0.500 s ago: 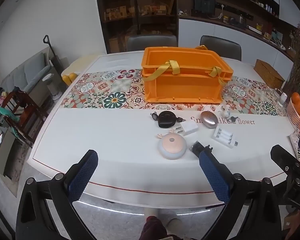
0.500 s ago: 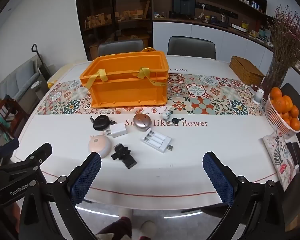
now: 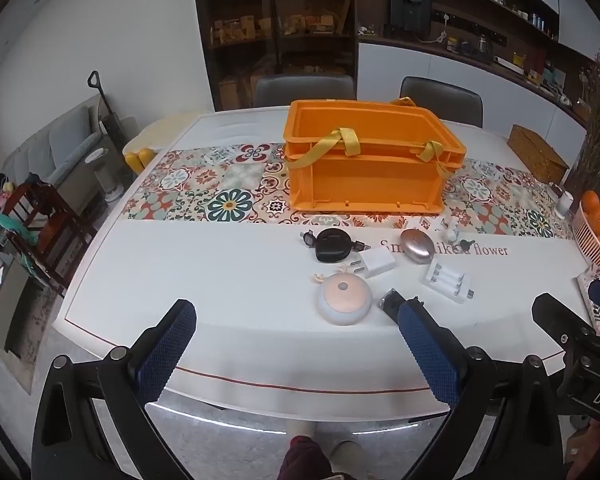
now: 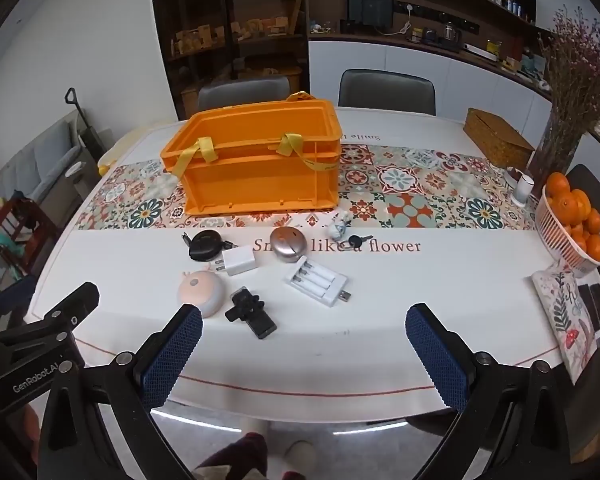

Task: Organize rigid objects

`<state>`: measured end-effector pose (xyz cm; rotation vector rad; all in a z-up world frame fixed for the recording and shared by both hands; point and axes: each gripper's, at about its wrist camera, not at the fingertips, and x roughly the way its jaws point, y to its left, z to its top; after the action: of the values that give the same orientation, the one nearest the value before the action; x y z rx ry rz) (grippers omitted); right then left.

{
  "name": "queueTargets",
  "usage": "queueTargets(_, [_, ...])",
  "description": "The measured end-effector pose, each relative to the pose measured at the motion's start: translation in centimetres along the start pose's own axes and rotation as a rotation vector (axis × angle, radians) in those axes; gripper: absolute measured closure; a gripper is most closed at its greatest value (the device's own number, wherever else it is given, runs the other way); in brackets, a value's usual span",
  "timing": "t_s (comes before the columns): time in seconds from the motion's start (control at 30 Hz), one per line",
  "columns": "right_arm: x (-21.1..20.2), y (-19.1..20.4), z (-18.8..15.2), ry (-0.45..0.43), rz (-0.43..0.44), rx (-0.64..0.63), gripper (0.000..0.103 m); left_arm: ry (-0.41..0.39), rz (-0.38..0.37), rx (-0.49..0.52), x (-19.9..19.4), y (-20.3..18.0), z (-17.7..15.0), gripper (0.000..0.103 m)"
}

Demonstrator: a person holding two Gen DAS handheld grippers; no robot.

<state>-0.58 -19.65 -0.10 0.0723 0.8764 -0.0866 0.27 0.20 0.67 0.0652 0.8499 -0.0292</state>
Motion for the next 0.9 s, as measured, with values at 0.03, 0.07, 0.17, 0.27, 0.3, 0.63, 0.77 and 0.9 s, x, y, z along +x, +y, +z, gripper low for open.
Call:
queueTargets(0.03, [-0.22,0.04,-0.04,-0.001,0.001,-0.001,0.001,0.0,0.0,0.002,-0.08,-0.01,-0.08,0.0])
queueTargets(0.07, [-0.41,-0.35,0.0,0.0,0.008,0.004,0.001,0.001,-0.002,0.002,-0.1,-0.02,-0.02,0.0])
queueTargets(0.17, [-0.35,-0.41,0.07,0.001,0.014,0.003,0.001,0.001,-0.001,0.0,-0.07,-0.08,-0.07,0.0])
queueTargets(0.27, [-0.33,-0.33,0.04,0.002,0.016,0.001,0.001,0.001,0.0,0.0,-0.11,-0.1,-0.04,0.0])
queueTargets(0.3, [-0.36,-0.32,0.05,0.0,0.017,0.001,0.001,0.001,0.001,-0.001,-0.13,-0.15,-0.06,0.0])
queueTargets(0.63, [-0.44,-0.19,0.13,-0.005,0.021,-0.006,0.001,0.004,-0.001,-0.007,-0.05,-0.1,-0.18,0.0])
queueTargets(0.77, [-0.49,-0.15,0.15,-0.006,0.021,-0.006,0.001,0.008,-0.002,-0.013,0.06,0.01,-0.37,0.0])
queueTargets(0.9, [-0.53,-0.13,0.16,-0.006,0.023,-0.009,0.001,0.008,-0.003,-0.013,0.06,0.05,-0.42,0.0])
